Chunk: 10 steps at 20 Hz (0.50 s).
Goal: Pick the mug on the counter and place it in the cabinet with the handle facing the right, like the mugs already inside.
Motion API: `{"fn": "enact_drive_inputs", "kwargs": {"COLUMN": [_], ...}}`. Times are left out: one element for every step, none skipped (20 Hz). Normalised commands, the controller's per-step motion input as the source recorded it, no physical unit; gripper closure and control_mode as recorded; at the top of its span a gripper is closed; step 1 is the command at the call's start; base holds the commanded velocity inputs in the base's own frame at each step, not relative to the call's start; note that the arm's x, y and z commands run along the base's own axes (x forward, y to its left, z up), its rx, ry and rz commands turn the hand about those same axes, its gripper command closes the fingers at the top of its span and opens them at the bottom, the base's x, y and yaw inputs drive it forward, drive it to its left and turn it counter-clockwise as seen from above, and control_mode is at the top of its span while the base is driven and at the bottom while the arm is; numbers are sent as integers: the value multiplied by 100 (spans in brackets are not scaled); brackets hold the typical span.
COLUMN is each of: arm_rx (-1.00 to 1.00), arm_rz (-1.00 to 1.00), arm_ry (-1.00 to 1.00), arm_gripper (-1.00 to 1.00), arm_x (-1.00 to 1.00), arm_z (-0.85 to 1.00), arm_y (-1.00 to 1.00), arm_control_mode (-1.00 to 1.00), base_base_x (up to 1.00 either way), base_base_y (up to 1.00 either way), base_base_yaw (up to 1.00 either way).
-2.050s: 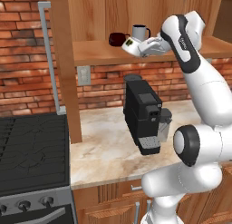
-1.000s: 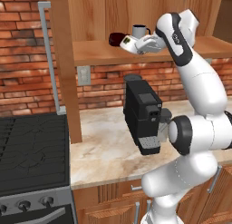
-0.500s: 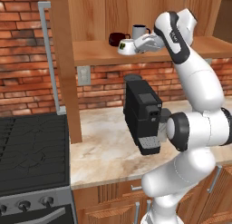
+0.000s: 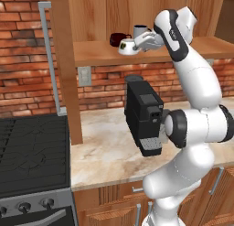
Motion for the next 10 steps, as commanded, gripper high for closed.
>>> {"fn": "enact_drive_inputs", "kwargs": {"arm_rx": [0,0,0,0,0,0,0,0,0,0], "arm_rz": [0,0,0,0,0,0,0,0,0,0], "arm_ry": [0,0,0,0,0,0,0,0,0,0], "arm_gripper": [-100,-100,-100,-100,-100,-100,-100,-100,-100,-100], "arm_x": [21,20,8,0,0,0,0,0,0,-4], "arm_z": [0,0,0,0,0,0,0,0,0,0], "arm_y": [-9,-6,-4,-1,0,0,0,0,0,0], "arm_control_mode": [-100,-100,-100,-100,-100,-100,-100,-100,-100,-100], "base_base_x": [0,0,0,0,0,0,0,0,0,0], "base_base_y": [0,0,0,0,0,0,0,0,0,0], "base_base_yaw": [0,0,0,0,0,0,0,0,0,0]}}
